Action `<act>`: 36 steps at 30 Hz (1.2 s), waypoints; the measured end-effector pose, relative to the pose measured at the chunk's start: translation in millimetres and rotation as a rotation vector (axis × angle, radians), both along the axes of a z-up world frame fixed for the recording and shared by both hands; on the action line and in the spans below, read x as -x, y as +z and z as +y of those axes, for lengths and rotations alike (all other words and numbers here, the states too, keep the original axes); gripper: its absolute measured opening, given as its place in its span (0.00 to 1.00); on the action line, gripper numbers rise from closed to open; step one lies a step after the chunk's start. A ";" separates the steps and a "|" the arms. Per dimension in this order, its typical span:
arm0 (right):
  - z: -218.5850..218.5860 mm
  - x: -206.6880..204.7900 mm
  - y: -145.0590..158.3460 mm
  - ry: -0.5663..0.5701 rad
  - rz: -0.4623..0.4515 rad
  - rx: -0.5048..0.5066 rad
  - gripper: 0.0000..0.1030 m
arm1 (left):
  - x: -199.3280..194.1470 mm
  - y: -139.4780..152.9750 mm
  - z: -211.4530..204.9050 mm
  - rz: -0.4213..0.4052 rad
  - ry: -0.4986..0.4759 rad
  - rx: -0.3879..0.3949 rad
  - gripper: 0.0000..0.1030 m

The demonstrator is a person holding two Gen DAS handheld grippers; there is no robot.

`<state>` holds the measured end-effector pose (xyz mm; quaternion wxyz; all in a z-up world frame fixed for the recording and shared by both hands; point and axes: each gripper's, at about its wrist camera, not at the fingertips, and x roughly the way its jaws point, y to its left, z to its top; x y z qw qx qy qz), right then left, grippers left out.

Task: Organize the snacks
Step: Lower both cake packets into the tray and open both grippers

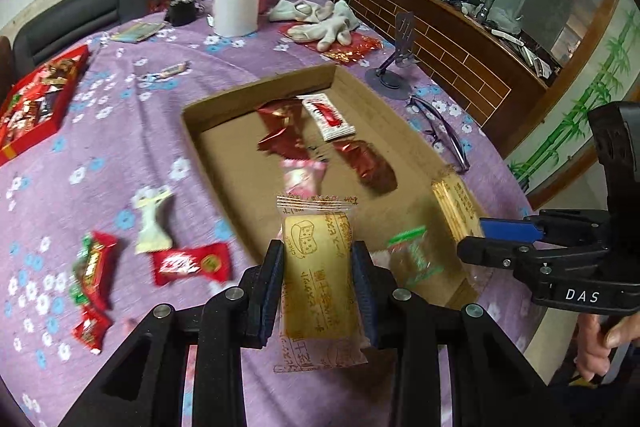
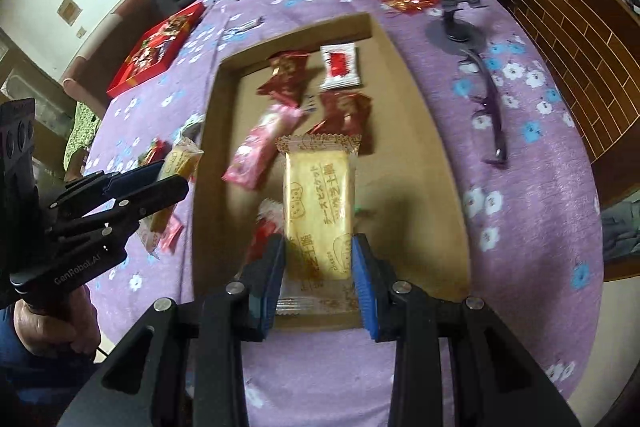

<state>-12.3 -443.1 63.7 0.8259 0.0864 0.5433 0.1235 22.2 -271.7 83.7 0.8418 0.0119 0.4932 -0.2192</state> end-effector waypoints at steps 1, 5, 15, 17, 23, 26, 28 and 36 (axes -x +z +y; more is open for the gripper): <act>-2.9 -6.1 0.4 -0.004 0.001 0.003 0.32 | -4.8 -1.8 -5.0 0.008 0.000 0.003 0.34; -7.0 -32.7 2.6 0.006 -0.005 0.015 0.32 | -21.6 -9.6 -22.8 0.038 -0.001 0.005 0.34; -1.0 -113.4 -9.6 0.033 0.000 -0.005 0.32 | -46.2 -34.5 -42.6 0.097 0.026 -0.022 0.33; 2.8 -125.6 -15.8 0.040 0.011 -0.007 0.31 | -48.4 -35.8 -46.0 0.096 0.023 -0.029 0.33; 7.7 -151.9 -32.2 0.039 0.040 -0.012 0.31 | -52.8 -38.9 -49.2 0.098 0.025 -0.047 0.33; 10.0 -159.0 -35.8 0.046 0.041 -0.007 0.31 | -54.5 -41.2 -49.4 0.105 0.030 -0.053 0.33; 11.1 -161.6 -36.6 0.050 0.041 -0.004 0.31 | -54.8 -42.5 -50.4 0.108 0.031 -0.056 0.33; 5.5 -161.5 -34.0 0.038 0.051 -0.023 0.37 | -51.9 -42.0 -58.3 0.102 0.019 -0.063 0.42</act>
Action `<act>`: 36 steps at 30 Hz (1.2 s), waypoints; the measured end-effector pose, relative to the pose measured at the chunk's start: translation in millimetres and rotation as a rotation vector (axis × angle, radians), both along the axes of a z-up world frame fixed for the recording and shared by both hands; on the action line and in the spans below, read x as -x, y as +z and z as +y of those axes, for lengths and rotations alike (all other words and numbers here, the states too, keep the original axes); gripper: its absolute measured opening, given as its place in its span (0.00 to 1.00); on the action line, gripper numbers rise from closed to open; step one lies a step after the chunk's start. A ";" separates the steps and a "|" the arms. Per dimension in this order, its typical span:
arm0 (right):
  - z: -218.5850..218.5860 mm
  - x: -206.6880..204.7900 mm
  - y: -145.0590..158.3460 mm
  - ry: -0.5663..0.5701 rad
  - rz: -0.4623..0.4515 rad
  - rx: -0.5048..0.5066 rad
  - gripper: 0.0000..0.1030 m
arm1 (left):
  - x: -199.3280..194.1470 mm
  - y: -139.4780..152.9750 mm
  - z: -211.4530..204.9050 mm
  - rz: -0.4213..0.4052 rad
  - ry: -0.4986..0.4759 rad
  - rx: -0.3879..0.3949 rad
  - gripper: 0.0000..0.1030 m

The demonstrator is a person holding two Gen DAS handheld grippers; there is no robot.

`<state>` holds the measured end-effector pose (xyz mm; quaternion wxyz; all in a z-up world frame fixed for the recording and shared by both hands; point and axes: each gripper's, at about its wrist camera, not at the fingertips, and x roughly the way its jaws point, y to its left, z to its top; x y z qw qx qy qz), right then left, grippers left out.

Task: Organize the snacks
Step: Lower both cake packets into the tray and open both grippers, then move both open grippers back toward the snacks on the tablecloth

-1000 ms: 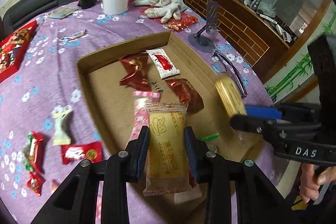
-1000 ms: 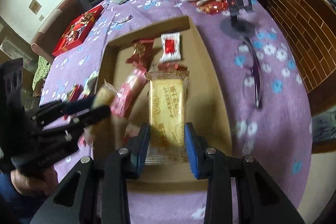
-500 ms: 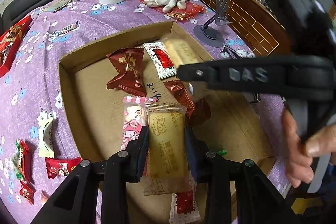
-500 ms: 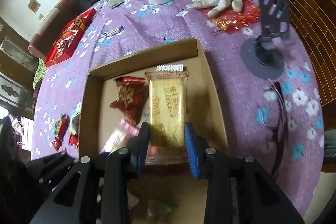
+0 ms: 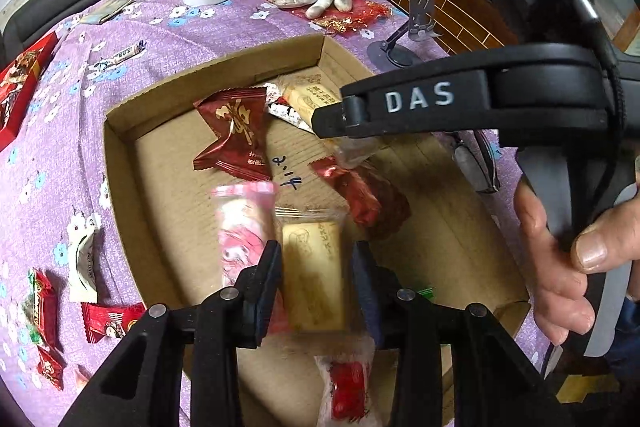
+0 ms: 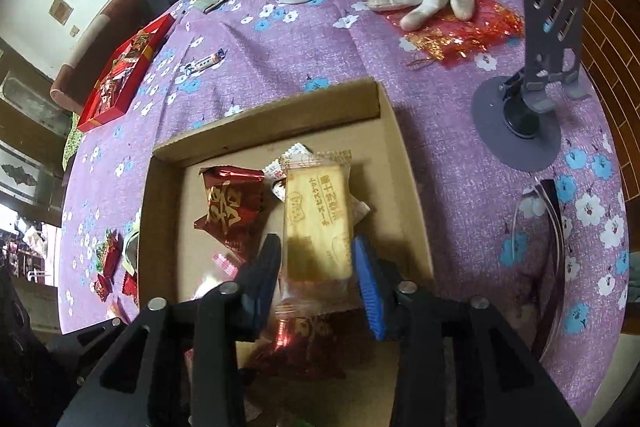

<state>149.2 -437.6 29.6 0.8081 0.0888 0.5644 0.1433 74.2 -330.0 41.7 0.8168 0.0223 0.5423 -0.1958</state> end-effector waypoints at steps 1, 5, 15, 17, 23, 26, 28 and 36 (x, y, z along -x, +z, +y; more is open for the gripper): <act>-1.4 1.6 2.4 -0.001 -0.005 -0.005 0.38 | 0.4 0.5 -0.1 -0.001 0.004 -0.003 0.56; -6.3 12.5 17.9 -0.002 -0.040 -0.021 0.43 | 3.3 5.4 2.8 -0.008 0.029 0.004 0.65; 4.8 61.3 52.6 0.047 -0.141 -0.109 0.43 | 38.8 31.8 35.5 -0.077 0.097 0.031 0.65; 9.0 71.3 53.6 0.048 -0.142 -0.132 0.43 | 45.2 34.2 45.5 -0.082 0.103 0.030 0.65; 23.3 107.2 57.7 0.019 -0.164 -0.257 0.41 | 59.9 42.0 78.3 -0.110 0.110 0.045 0.66; 38.4 115.6 60.1 0.007 -0.169 -0.284 0.41 | 68.8 43.6 104.2 -0.114 0.130 0.064 0.66; 51.8 117.2 60.3 0.030 -0.135 -0.325 0.40 | 75.8 44.4 126.1 -0.112 0.148 0.063 0.66; 143.8 133.1 54.8 0.212 -0.068 -0.179 0.40 | 107.6 42.4 218.6 -0.115 0.275 0.061 0.66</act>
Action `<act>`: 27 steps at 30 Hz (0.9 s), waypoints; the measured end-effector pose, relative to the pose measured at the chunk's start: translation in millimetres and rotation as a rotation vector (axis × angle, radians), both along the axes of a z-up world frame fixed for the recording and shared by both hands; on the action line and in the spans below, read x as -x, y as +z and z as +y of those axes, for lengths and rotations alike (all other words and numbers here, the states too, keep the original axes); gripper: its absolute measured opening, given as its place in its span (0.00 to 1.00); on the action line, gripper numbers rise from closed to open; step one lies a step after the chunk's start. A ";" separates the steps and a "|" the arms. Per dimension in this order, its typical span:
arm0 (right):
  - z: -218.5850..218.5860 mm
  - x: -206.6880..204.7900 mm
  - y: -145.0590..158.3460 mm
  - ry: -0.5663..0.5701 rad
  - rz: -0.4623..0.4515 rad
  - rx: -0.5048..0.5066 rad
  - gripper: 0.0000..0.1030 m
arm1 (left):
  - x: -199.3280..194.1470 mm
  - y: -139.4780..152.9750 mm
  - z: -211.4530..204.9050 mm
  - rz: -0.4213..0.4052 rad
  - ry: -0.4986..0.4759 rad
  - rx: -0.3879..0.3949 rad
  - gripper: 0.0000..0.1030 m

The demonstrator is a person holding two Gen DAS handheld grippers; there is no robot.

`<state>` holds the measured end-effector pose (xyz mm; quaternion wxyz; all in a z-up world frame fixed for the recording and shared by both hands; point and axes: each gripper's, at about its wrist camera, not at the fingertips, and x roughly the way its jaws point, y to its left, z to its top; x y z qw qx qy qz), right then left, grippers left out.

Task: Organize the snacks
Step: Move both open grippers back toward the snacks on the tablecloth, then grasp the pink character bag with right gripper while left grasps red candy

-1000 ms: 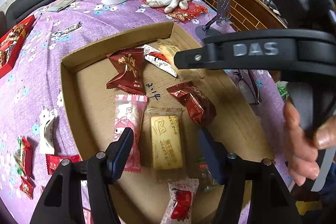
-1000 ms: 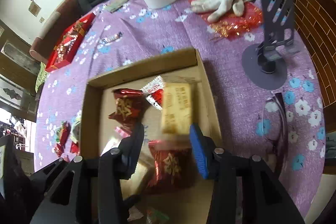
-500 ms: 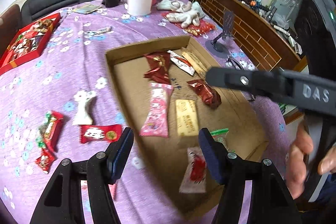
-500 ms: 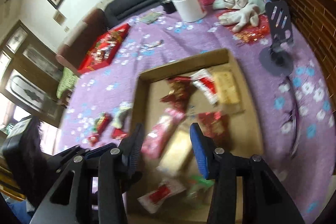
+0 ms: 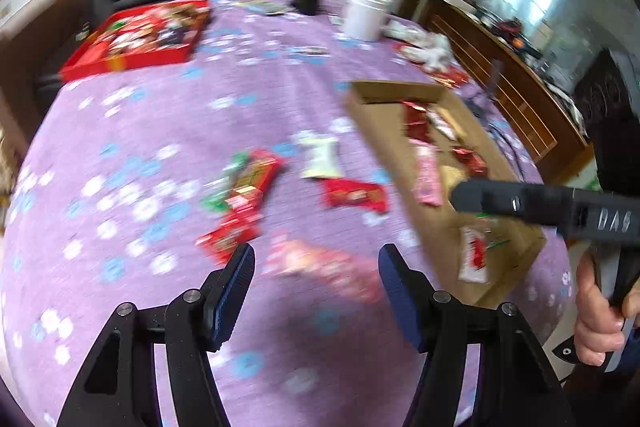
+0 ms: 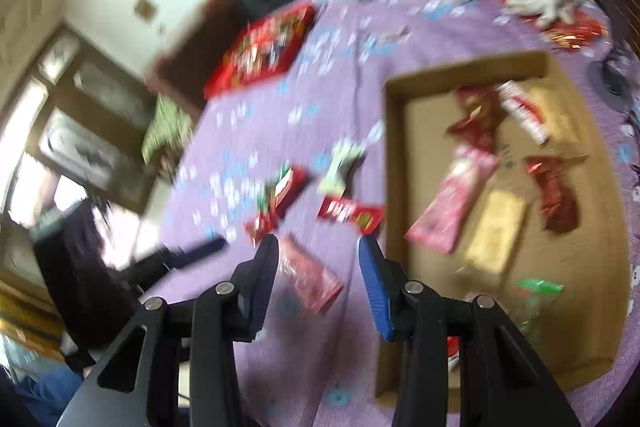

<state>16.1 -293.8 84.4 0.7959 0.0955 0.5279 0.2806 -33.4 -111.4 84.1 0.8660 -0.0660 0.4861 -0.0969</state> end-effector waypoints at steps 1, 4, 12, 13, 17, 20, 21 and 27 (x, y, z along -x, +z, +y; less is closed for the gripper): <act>8.1 2.6 -2.5 0.026 0.002 0.014 0.40 | 4.1 -1.2 12.3 0.004 0.021 0.003 0.66; 33.0 10.8 -17.6 0.108 0.025 0.060 0.40 | 17.3 -7.2 53.1 0.020 0.089 0.021 0.66; 73.0 7.9 -58.0 0.242 0.024 0.229 0.40 | 38.9 -16.8 107.6 0.037 0.162 0.042 0.66; 79.0 5.9 -60.5 0.263 0.014 0.257 0.40 | 39.7 -17.3 109.1 0.038 0.159 0.041 0.66; 103.8 1.8 -71.4 0.361 -0.018 0.339 0.40 | 39.4 -17.3 109.5 0.039 0.118 0.039 0.66; 114.0 -1.3 -81.4 0.370 -0.046 0.392 0.40 | 34.1 -17.1 105.1 0.041 0.071 0.038 0.66; 114.8 -0.8 -79.9 0.362 -0.058 0.386 0.32 | 31.6 -16.9 104.3 0.042 0.059 0.038 0.66; 103.4 12.6 -75.2 0.256 -0.007 0.348 0.23 | 6.1 -19.7 85.1 0.040 -0.054 0.034 0.66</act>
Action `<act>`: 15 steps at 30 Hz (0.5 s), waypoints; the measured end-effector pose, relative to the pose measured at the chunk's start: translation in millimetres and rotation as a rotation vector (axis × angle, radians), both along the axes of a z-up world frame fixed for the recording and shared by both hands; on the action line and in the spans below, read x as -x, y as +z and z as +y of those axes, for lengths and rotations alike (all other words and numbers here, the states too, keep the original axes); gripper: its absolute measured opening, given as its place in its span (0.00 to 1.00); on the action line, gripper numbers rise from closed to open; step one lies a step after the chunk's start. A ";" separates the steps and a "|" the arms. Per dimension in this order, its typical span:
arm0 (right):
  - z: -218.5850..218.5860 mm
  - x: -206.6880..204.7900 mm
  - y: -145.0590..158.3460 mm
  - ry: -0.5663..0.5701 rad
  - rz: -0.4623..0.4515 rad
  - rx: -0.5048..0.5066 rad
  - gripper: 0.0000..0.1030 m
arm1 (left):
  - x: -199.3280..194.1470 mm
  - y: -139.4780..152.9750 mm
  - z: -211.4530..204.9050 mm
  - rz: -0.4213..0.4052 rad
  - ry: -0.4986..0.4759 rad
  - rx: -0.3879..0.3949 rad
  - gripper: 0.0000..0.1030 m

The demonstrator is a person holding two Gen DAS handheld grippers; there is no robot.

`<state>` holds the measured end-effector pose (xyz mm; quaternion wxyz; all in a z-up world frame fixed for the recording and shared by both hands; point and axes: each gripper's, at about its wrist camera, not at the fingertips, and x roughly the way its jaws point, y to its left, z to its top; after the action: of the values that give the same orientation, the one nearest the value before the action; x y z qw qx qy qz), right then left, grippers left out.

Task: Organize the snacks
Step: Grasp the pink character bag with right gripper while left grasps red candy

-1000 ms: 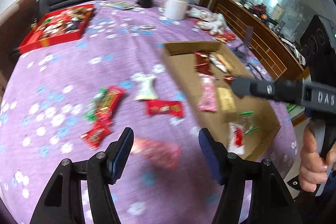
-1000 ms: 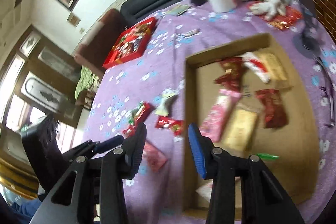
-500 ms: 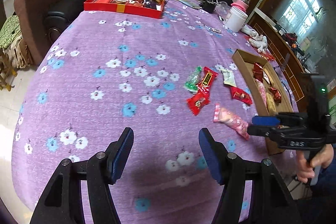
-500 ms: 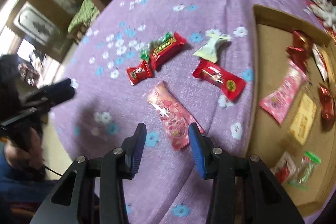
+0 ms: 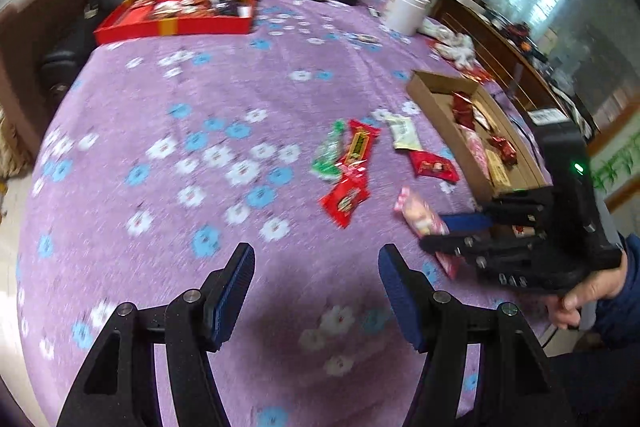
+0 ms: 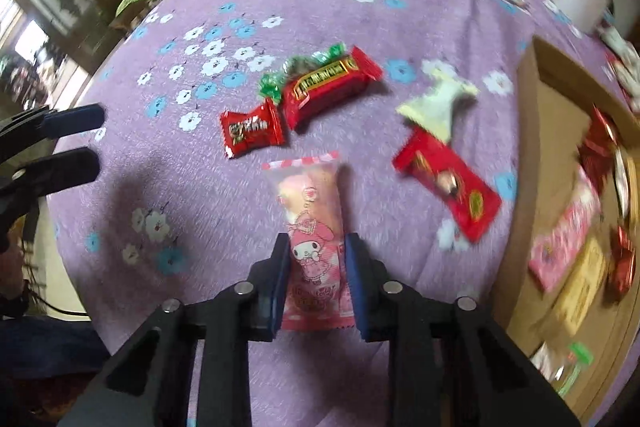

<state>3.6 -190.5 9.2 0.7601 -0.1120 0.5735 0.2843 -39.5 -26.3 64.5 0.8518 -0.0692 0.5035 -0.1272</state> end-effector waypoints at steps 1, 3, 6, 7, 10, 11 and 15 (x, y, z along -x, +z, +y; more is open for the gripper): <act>-3.1 4.7 1.9 -0.019 0.005 -0.007 0.23 | -7.3 -2.2 -5.3 0.003 -0.023 -0.007 0.66; -11.7 13.9 3.6 -0.065 0.010 -0.009 0.23 | -19.3 -6.5 -14.2 0.011 -0.063 -0.007 0.66; -22.4 25.8 7.6 -0.116 0.011 -0.026 0.23 | -36.5 -16.8 -29.1 0.016 -0.118 -0.037 0.66; -26.4 28.5 9.2 -0.131 0.009 -0.030 0.23 | -40.5 -20.4 -33.3 0.018 -0.137 -0.046 0.66; -36.1 35.7 15.8 -0.169 0.008 -0.041 0.24 | -51.0 -30.7 -47.1 0.020 -0.183 -0.101 0.64; -40.4 38.9 17.2 -0.183 0.004 -0.042 0.24 | -54.8 -34.6 -51.5 0.025 -0.201 -0.109 0.64; -49.9 43.6 21.2 -0.220 0.004 -0.052 0.24 | -65.7 -49.4 -59.4 0.032 -0.215 -0.153 0.39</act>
<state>-40.0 -240.4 30.4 0.7883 -0.0281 0.5760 0.2144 26.2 -85.7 15.0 0.8279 0.0483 0.5297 -0.1779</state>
